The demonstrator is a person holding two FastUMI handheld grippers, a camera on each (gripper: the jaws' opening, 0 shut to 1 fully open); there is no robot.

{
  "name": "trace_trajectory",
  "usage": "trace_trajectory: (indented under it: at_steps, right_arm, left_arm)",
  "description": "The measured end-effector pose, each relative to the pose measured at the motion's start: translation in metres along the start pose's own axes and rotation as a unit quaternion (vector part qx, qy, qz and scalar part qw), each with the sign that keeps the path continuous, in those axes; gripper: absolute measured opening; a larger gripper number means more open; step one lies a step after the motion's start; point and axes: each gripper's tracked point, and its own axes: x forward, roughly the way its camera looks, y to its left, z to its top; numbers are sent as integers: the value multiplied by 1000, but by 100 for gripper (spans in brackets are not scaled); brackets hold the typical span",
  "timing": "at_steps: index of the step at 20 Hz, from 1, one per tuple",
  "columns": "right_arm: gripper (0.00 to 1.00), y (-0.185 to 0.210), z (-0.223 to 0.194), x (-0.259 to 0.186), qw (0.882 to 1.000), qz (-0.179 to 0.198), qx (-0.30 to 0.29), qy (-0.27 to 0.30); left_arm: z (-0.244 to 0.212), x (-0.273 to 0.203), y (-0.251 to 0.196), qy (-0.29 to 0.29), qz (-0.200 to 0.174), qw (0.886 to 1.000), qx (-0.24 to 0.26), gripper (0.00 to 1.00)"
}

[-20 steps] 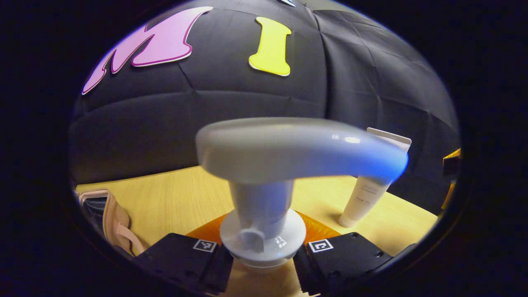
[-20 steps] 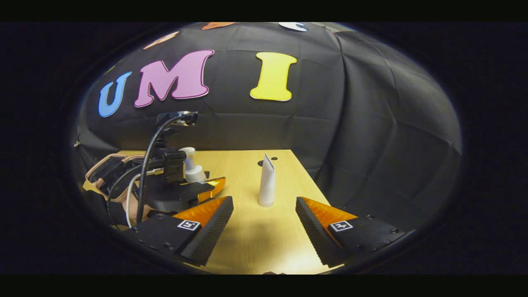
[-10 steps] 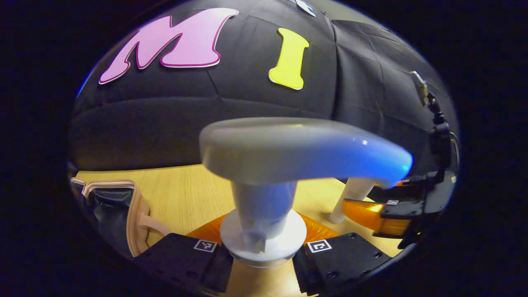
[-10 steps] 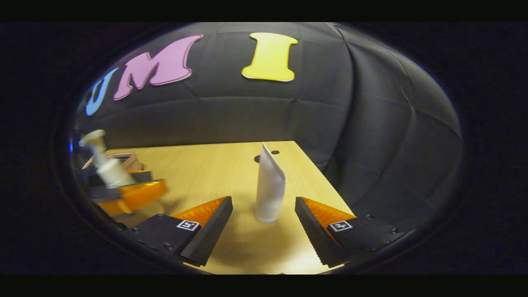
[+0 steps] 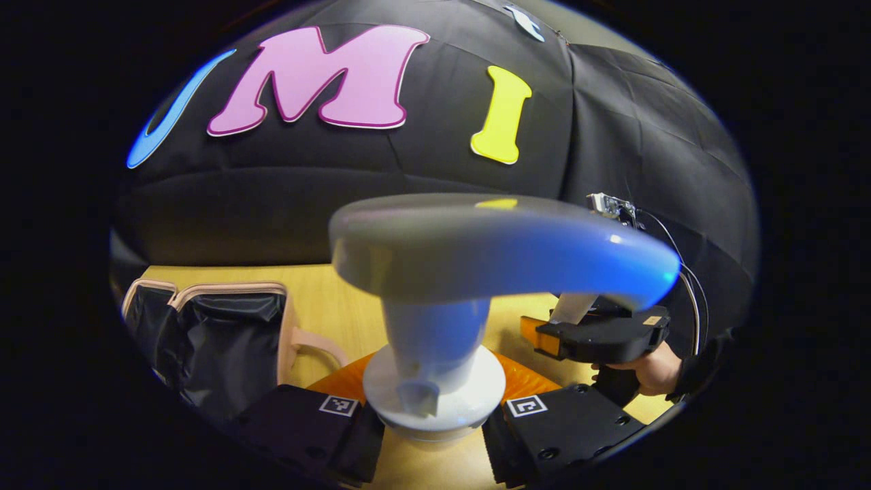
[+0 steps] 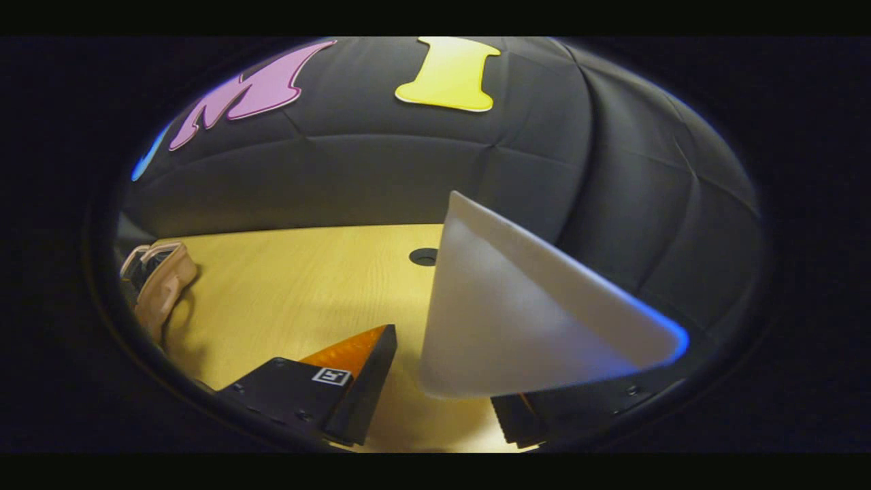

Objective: First open the suitcase, pack the skin care products into it, and then close the suitcase.

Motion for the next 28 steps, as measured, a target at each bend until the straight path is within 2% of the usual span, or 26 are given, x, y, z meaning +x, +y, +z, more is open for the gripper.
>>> trace_trajectory:
  at_steps: [2,5,9,11,15,21,24,28]
  right_arm:
    - [69,-1,0,7,1000,3,12,2]
    - [49,-5,4,10,1000,8,19,-4]
    - [34,2,1,2,1000,17,0,5]
    - [34,12,11,-17,1000,25,-14,-1]
    - [33,42,62,-74,997,46,-36,-59]
    - [33,137,106,-191,987,100,-62,-110]
    - [31,195,110,-242,983,126,-57,-122]
    - [31,265,115,-280,975,172,-62,-128]
  left_arm:
    - [-2,-5,8,7,12,1000,-6,64]
    - [-2,-12,21,5,31,999,-17,64]
    - [-2,-23,33,0,46,998,-35,65]
    - [2,-31,40,-4,46,998,-37,64]
    - [21,-61,63,-26,44,997,-49,64]
    - [36,-130,138,-37,60,995,-76,64]
    - [33,-159,179,-13,54,996,-72,64]
    - [16,-167,221,48,38,998,-33,64]
